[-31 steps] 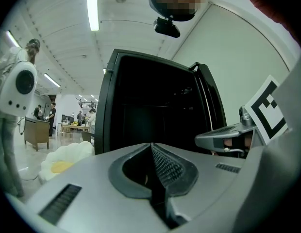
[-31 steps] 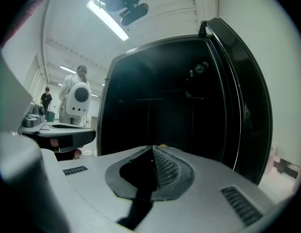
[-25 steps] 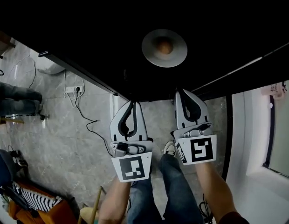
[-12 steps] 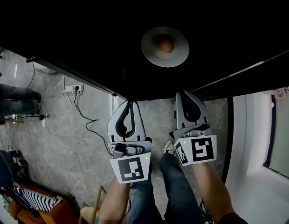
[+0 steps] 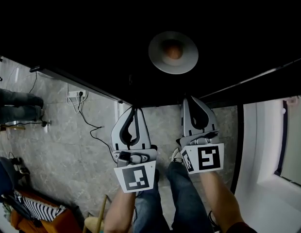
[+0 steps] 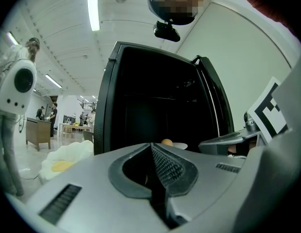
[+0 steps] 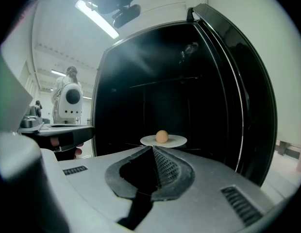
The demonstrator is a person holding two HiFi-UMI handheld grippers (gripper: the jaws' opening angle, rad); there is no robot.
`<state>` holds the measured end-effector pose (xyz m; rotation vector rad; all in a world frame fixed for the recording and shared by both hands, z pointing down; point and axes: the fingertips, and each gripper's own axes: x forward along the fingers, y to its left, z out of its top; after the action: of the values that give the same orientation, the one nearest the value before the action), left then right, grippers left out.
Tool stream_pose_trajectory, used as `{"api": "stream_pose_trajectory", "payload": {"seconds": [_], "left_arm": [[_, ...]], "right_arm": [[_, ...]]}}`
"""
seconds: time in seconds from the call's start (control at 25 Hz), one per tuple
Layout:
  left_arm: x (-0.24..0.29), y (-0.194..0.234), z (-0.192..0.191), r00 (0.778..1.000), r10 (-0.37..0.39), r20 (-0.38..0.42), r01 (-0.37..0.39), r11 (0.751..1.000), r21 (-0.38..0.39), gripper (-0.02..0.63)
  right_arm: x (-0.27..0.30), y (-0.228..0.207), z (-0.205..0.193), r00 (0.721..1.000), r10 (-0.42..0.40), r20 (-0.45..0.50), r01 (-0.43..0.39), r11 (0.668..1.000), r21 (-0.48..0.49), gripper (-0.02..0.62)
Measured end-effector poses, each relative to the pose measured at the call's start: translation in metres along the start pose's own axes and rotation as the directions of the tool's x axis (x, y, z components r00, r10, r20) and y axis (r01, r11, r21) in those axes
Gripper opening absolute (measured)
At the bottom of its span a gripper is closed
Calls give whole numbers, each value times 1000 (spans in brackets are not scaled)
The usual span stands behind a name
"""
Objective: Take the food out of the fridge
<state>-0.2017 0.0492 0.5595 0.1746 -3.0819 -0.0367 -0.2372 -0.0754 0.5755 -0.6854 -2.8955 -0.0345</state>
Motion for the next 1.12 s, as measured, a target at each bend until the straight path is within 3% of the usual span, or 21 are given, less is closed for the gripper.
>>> {"api": "stream_pose_trajectory", "payload": {"seconds": [0.4, 0.64, 0.92, 1.12], "left_arm": [[0, 0, -2, 1000, -4, -8, 5, 1000, 14, 14], [-1, 2, -1, 1000, -5, -7, 5, 1000, 20, 14], [-2, 2, 0, 1000, 1, -10, -1, 1000, 16, 14], [-3, 4, 1, 1000, 1, -7, -1, 1000, 23, 14]], "right_arm": [[15, 0, -4, 999, 17, -30, -14, 995, 99, 21], [20, -5, -4, 1000, 24, -18, -19, 973, 230, 23], [26, -2, 0, 999, 41, -8, -38, 963, 269, 23], [29, -6, -2, 999, 34, -8, -29, 932, 363, 32]]}}
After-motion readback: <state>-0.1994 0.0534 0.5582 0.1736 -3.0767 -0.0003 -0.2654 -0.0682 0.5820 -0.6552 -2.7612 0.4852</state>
